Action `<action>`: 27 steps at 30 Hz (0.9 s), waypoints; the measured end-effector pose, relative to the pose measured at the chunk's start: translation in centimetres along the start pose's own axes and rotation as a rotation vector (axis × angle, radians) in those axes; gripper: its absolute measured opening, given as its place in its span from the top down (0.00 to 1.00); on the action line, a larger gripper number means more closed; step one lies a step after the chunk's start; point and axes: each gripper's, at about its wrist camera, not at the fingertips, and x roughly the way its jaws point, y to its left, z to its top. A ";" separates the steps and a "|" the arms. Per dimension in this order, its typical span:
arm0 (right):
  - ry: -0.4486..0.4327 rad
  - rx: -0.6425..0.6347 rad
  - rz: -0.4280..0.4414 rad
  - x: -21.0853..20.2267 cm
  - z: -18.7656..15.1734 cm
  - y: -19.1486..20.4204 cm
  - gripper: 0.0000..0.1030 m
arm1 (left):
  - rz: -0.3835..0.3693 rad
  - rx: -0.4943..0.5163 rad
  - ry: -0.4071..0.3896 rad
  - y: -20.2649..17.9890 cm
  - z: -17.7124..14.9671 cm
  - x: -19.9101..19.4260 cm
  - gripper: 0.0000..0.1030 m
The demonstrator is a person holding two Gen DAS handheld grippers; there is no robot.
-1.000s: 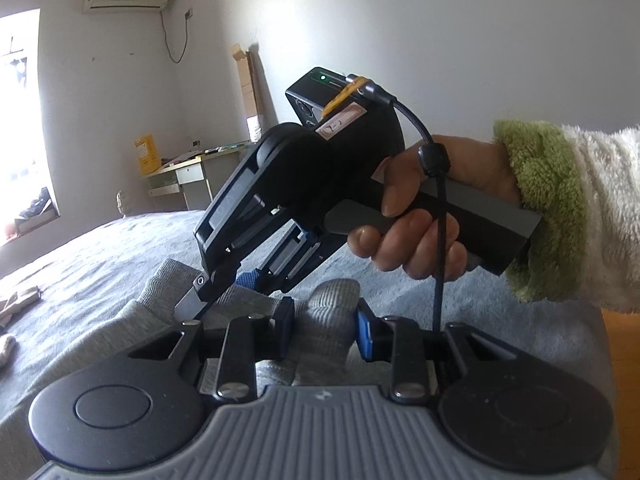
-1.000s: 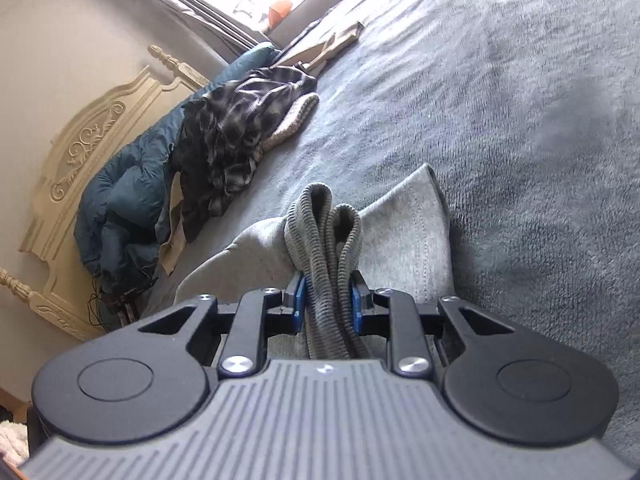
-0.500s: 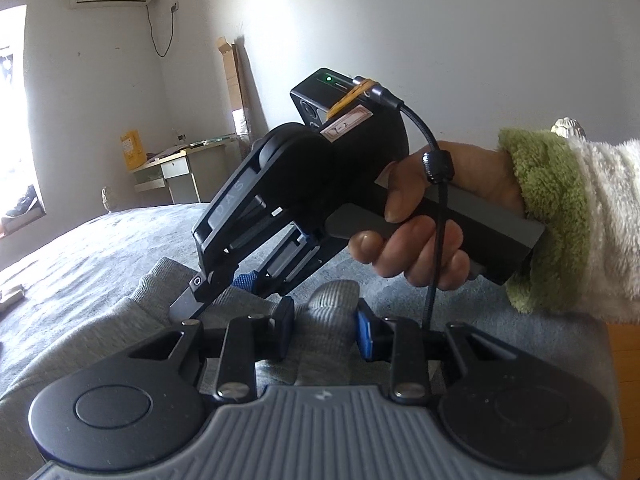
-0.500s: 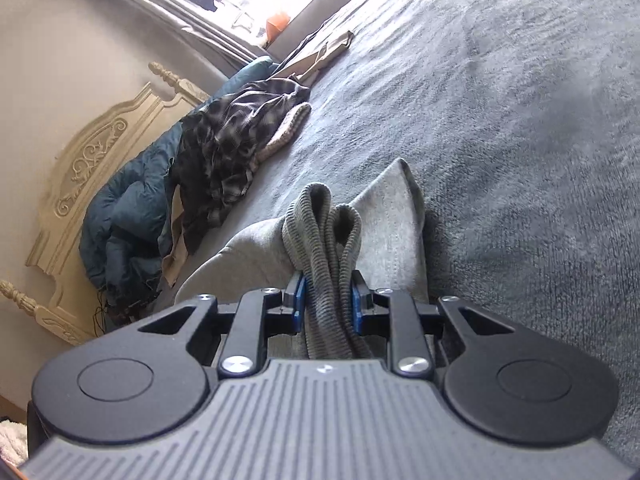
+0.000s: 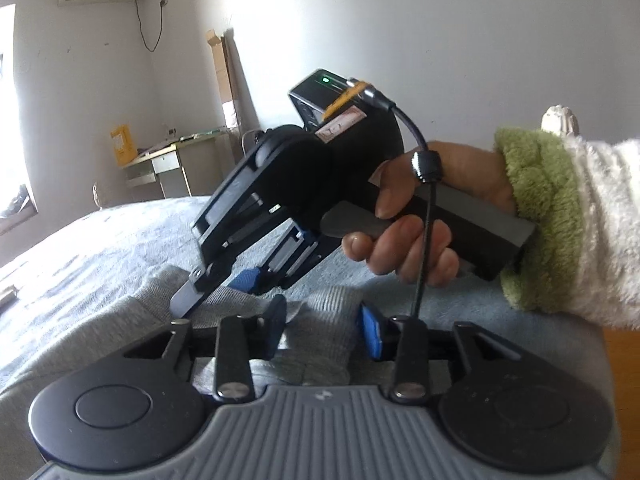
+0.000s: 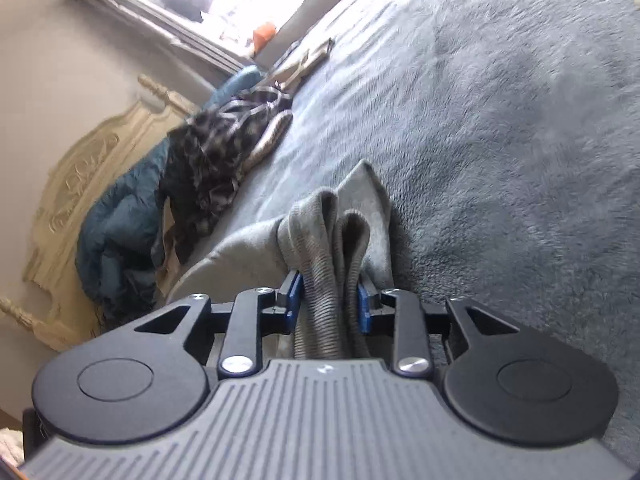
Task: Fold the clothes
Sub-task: 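Lower the sleeve onto the hoodie and open both tools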
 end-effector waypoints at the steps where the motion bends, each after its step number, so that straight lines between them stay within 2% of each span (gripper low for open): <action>1: -0.025 0.000 -0.018 -0.8 0.0 0.1 0.70 | -0.023 -0.019 -0.002 -0.1 0.1 -0.6 0.58; 4: -0.121 -0.022 -0.090 -3.8 -0.1 1.1 0.69 | -0.103 -0.082 0.004 -0.3 0.3 -2.7 0.58; 6: -0.166 -0.064 -0.105 -5.7 -0.8 2.9 0.69 | -0.135 -0.114 0.012 -0.5 0.0 -4.6 0.58; 8: -0.204 -0.117 -0.122 -7.5 -1.8 4.9 0.69 | -0.141 -0.139 0.024 -0.7 -0.6 -6.9 0.58; 11: -0.194 -0.284 -0.164 -7.5 -4.6 9.6 0.69 | -0.104 -0.196 0.052 -0.4 -2.0 -11.1 0.58; 14: -0.176 -0.422 -0.204 -6.2 -7.8 12.9 0.70 | -0.017 -0.269 0.089 0.4 -3.4 -16.0 0.58; 17: -0.138 -0.429 -0.256 -4.3 -9.8 12.4 0.71 | 0.128 -0.300 0.119 1.6 -4.9 -21.4 0.58; 20: -0.090 -0.471 -0.441 -1.8 -11.2 10.9 0.75 | 0.273 -0.350 0.154 3.4 -7.2 -26.7 0.58; 23: -0.143 -0.476 -0.501 -2.1 -11.4 13.1 0.74 | 0.381 -0.414 0.178 5.0 -9.3 -31.2 0.56; 25: -0.194 -0.506 -0.510 -2.6 -11.9 16.0 0.73 | 0.437 -0.444 0.187 5.8 -10.8 -33.7 0.52; 27: -0.225 -0.550 -0.440 -3.0 -12.7 19.4 0.73 | 0.476 -0.454 0.206 6.7 -12.1 -35.3 0.51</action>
